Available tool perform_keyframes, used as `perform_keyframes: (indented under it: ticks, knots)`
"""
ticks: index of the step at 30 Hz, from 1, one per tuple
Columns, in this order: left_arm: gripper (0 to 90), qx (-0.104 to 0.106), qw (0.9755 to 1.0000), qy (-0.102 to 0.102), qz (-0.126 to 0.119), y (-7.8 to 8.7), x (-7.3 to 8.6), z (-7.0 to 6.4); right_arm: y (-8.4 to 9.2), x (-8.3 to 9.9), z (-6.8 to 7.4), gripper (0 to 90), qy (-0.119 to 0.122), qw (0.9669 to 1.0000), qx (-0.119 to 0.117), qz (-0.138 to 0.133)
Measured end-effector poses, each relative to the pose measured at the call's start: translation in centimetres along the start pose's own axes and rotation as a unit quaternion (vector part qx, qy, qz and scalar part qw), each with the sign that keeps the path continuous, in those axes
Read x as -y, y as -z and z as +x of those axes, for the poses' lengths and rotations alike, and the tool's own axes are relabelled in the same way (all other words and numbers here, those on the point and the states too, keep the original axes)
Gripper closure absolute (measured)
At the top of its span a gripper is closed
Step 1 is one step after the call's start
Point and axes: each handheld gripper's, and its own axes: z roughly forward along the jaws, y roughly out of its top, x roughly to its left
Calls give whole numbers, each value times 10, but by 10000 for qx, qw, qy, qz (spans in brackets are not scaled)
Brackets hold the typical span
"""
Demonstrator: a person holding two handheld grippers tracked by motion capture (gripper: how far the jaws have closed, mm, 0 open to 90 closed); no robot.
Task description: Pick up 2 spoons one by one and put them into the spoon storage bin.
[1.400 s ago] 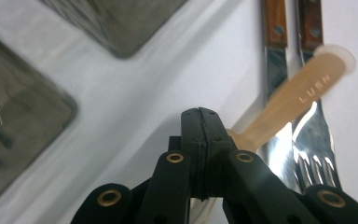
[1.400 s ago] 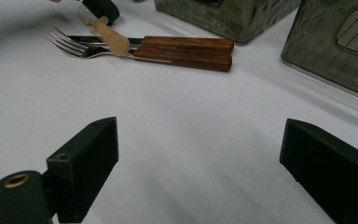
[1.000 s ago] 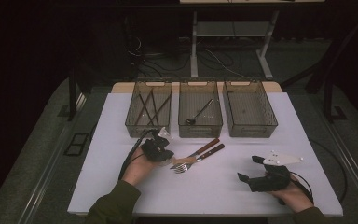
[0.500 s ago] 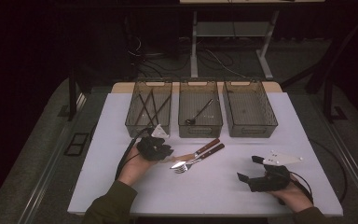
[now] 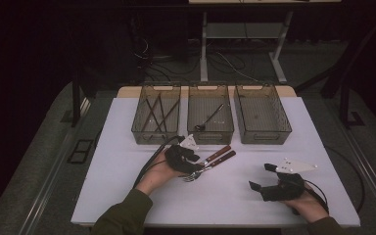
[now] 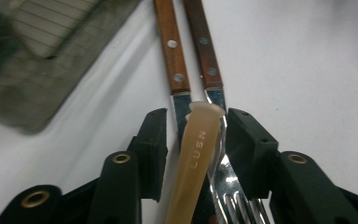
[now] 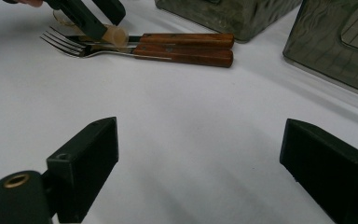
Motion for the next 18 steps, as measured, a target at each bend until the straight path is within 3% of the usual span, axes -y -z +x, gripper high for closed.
perform_keyframes:
  ticks: [1,2,3,7,10,14,15,18]
  knots:
    - [620,2,10000,-69,59,-1,0,1,0,0,0,111,-8,10000,-1,-5]
    - [637,14,10000,24,-6,-3,1,1,0,0,0,111,-11,10000,2,-7]
    - [653,52,9999,-119,109,-2,2,3,0,0,0,111,-8,10000,2,-5]
    - [685,87,9998,-166,39,-2,4,6,0,0,1,111,11,10000,-7,9]
    - [722,142,9999,-89,-17,-1,6,6,0,0,1,111,13,10000,-5,4]
    - [732,160,9998,-137,-15,0,6,7,0,0,1,111,14,10000,-2,6]
    - [733,145,9995,-276,19,1,6,9,0,0,1,111,16,10000,-2,6]
    - [736,108,9999,-129,-26,3,6,8,0,0,1,111,27,10000,-3,6]
